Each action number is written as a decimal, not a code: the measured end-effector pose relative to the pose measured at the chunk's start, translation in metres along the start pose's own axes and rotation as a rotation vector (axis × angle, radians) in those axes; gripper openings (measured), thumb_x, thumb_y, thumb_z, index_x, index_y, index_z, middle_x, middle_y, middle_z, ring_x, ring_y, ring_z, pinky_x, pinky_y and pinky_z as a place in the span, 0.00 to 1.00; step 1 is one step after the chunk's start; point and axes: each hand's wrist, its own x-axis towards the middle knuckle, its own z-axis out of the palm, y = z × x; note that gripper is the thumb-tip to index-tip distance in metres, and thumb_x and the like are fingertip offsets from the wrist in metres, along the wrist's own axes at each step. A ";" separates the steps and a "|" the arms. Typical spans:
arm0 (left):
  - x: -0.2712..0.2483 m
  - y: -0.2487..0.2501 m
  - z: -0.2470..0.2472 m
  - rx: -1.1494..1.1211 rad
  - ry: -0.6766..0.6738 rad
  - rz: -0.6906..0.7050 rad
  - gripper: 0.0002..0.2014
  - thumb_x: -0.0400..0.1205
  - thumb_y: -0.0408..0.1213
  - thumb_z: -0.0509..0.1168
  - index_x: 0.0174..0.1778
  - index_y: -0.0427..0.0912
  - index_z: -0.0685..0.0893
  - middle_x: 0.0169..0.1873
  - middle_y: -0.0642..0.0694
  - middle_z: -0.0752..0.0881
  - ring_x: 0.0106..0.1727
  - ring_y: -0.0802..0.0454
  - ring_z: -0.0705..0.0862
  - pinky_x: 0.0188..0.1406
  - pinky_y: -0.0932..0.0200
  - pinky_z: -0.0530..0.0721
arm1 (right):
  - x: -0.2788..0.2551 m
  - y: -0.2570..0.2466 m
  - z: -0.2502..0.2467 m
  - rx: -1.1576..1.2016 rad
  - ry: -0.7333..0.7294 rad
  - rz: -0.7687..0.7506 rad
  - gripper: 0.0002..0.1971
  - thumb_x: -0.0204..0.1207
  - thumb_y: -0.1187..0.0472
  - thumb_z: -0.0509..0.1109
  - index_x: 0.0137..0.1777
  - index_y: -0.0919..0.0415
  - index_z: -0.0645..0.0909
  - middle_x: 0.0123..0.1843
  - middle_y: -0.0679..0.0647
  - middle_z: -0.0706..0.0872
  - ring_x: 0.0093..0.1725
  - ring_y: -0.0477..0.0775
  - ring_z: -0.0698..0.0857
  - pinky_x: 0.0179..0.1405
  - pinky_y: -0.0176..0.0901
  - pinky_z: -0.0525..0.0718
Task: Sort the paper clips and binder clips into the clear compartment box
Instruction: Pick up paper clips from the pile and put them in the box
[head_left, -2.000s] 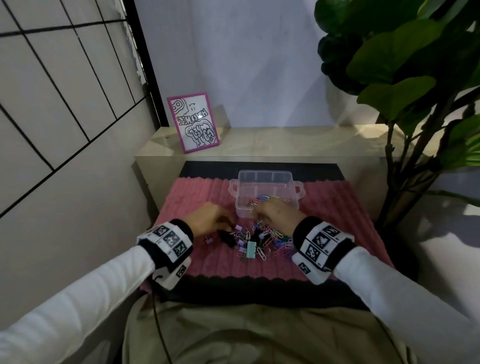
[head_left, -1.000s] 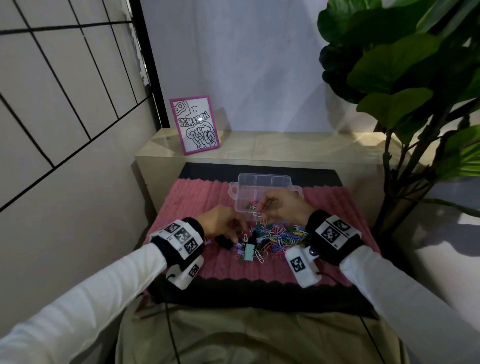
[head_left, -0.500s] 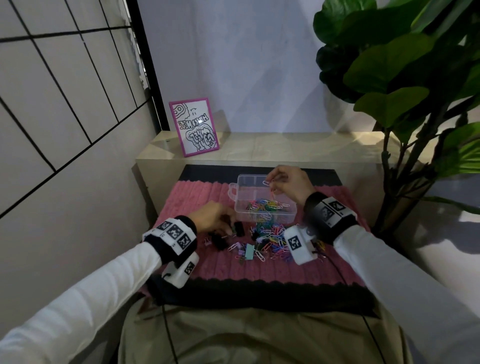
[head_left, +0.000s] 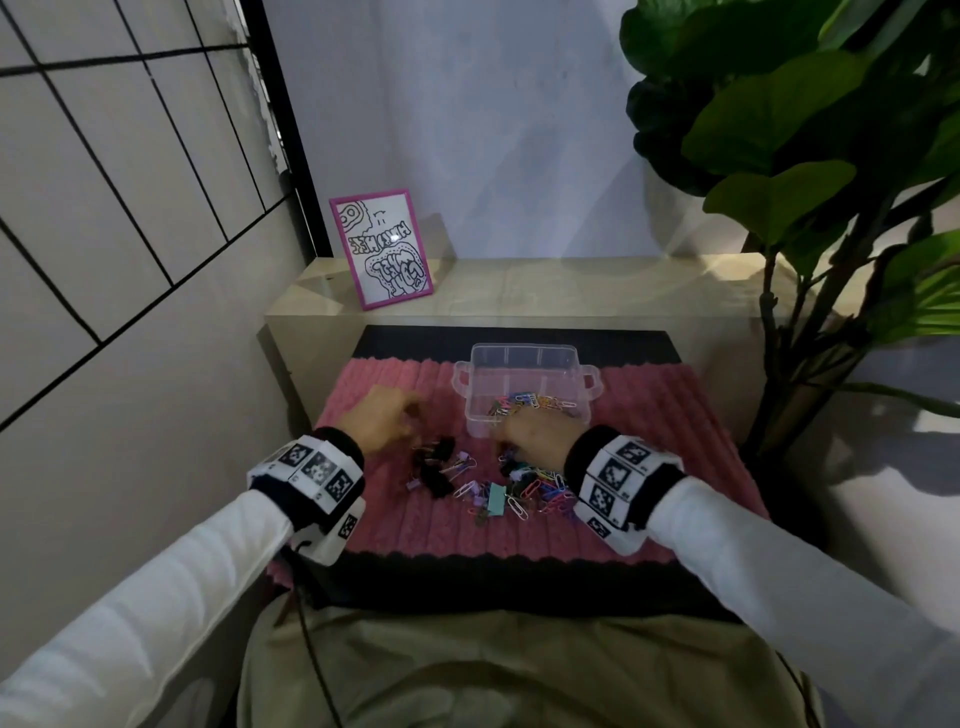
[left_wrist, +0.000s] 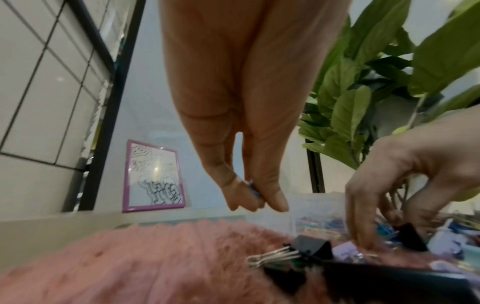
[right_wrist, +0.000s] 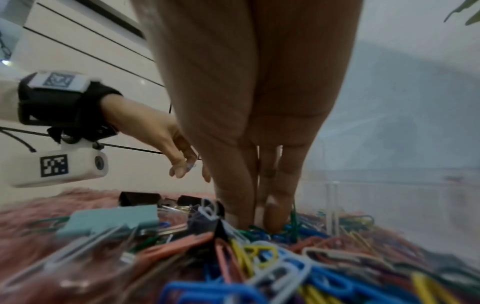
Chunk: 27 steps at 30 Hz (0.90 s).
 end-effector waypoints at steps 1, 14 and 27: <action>-0.002 0.002 0.001 0.012 0.049 0.009 0.15 0.75 0.30 0.69 0.58 0.35 0.82 0.54 0.41 0.87 0.51 0.49 0.83 0.46 0.69 0.70 | 0.000 -0.001 0.004 -0.025 -0.017 -0.003 0.14 0.73 0.78 0.62 0.55 0.67 0.82 0.53 0.63 0.86 0.53 0.60 0.85 0.51 0.48 0.84; -0.004 0.044 0.032 0.056 -0.182 0.273 0.14 0.75 0.30 0.68 0.57 0.41 0.85 0.57 0.43 0.85 0.57 0.47 0.83 0.57 0.61 0.76 | -0.010 0.009 -0.008 0.335 0.128 0.156 0.16 0.71 0.69 0.71 0.58 0.58 0.79 0.42 0.53 0.84 0.41 0.52 0.84 0.43 0.45 0.82; -0.009 0.021 0.010 -0.253 -0.095 0.131 0.10 0.72 0.35 0.73 0.49 0.43 0.86 0.43 0.47 0.89 0.36 0.63 0.83 0.35 0.82 0.76 | -0.010 0.020 -0.019 0.804 0.173 0.158 0.10 0.65 0.72 0.76 0.37 0.58 0.81 0.34 0.50 0.85 0.30 0.37 0.85 0.38 0.31 0.83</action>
